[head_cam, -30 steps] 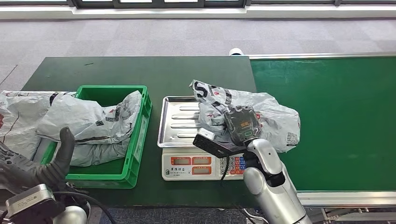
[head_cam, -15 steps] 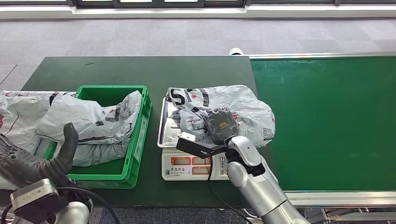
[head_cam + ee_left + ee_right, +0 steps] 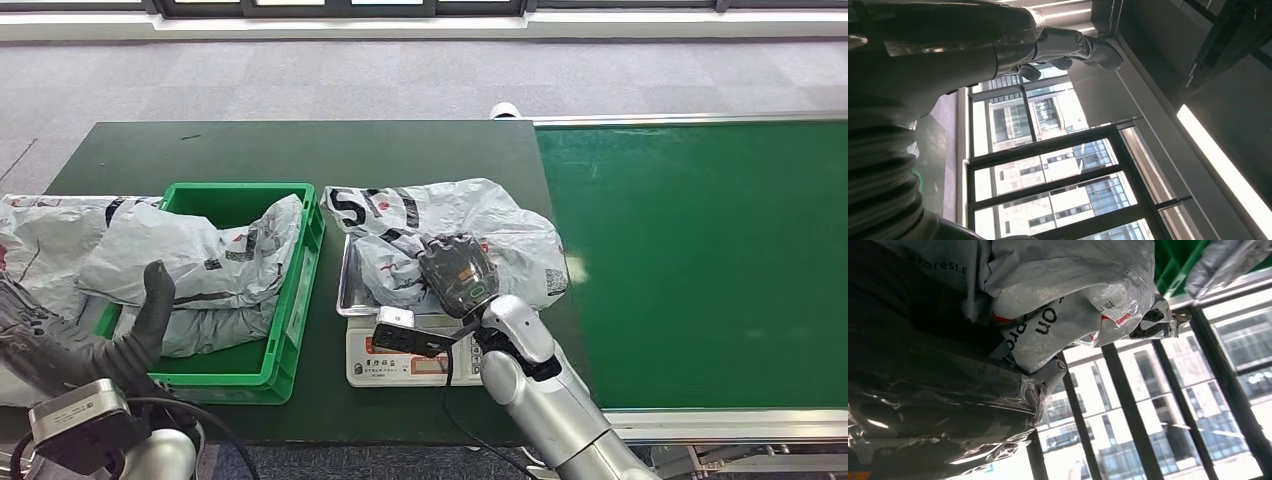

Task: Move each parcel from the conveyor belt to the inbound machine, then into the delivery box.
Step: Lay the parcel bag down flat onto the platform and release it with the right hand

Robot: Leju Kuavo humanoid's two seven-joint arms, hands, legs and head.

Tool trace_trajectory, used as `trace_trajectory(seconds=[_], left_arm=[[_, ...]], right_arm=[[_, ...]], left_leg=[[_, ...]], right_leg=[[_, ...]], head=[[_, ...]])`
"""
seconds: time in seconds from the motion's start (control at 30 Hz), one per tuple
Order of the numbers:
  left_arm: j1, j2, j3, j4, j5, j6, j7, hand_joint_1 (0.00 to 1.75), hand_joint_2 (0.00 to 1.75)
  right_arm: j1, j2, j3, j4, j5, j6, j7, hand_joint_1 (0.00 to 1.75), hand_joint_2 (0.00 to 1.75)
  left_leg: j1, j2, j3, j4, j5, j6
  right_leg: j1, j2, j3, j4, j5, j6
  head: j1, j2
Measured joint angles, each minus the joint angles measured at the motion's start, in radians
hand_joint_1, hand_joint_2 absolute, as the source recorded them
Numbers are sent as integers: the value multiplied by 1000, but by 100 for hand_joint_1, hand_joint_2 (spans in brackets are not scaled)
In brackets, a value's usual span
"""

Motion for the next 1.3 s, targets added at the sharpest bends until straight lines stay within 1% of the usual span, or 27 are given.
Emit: trace_trajectory(seconds=[0.03, 0.17, 0.27, 0.47, 0.63, 0.77, 0.9, 1.1, 1.17, 1.3], left_arm=[[-3, 1, -3, 2, 2, 0, 1, 0, 175], [-19, 10, -14, 8, 15, 0, 10, 0, 175], [-35, 23, -26, 11, 25, 0, 23, 0, 175], [-43, 40, -34, 13, 28, 0, 25, 0, 175], [-44, 45, -34, 12, 29, 0, 24, 0, 175], [-42, 47, -34, 8, 27, 0, 25, 0, 175], [-41, 51, -34, 8, 28, 0, 22, 0, 175], [-40, 51, -34, 8, 25, 0, 15, 0, 175], [-39, 51, -34, 8, 24, 0, 15, 0, 175], [-33, 51, -34, 7, 23, 0, 12, 0, 175]], right_arm=[[0, 0, 4, 3, -3, -9, -17, 175, 175], [1, -1, 24, 10, -14, -52, -82, 1, 175], [5, -7, 39, 10, -24, -116, -132, 0, 175], [57, -22, 49, -24, -30, -236, -171, 0, 175], [94, -36, 49, -88, -47, -272, -184, 0, 175], [116, -50, 49, -131, -50, -277, -186, 0, 175], [139, -64, 49, -163, -47, -248, -168, 0, 175], [167, -67, 49, -187, -146, -161, -163, 0, 175], [173, -67, 46, -196, -225, -106, -175, 0, 175], [193, -67, 22, -228, -477, 59, -214, 0, 175]], left_leg=[[0, 0, 0, 0, 0, 0], [0, 0, 0, 0, 0, 0], [0, 0, 0, 0, 0, 0], [0, 1, 0, 0, 0, 0], [0, 1, 0, 0, 0, 0], [0, 1, 0, 0, 0, 0], [0, 1, 0, 0, 0, 0], [0, 1, 0, 0, 0, 0], [0, 1, 0, 0, 0, 0], [0, 1, 0, 0, 0, 0]], right_leg=[[0, 0, 0, 0, 0, 0], [0, 0, 0, 0, 0, 0], [0, 0, 0, 0, 0, 0], [0, 0, -1, 0, 0, 0], [0, 0, -1, 0, 0, 0], [0, 0, -1, 0, 0, 0], [0, 0, -1, 0, 0, 0], [0, 0, -1, 0, 0, 0], [0, 0, -1, 0, 0, 0], [0, 0, -1, 0, 0, 0]], head=[[0, 0], [0, 0], [0, 0], [0, 0], [0, 0], [0, 0], [0, 0], [0, 0], [0, 0], [0, 0]])
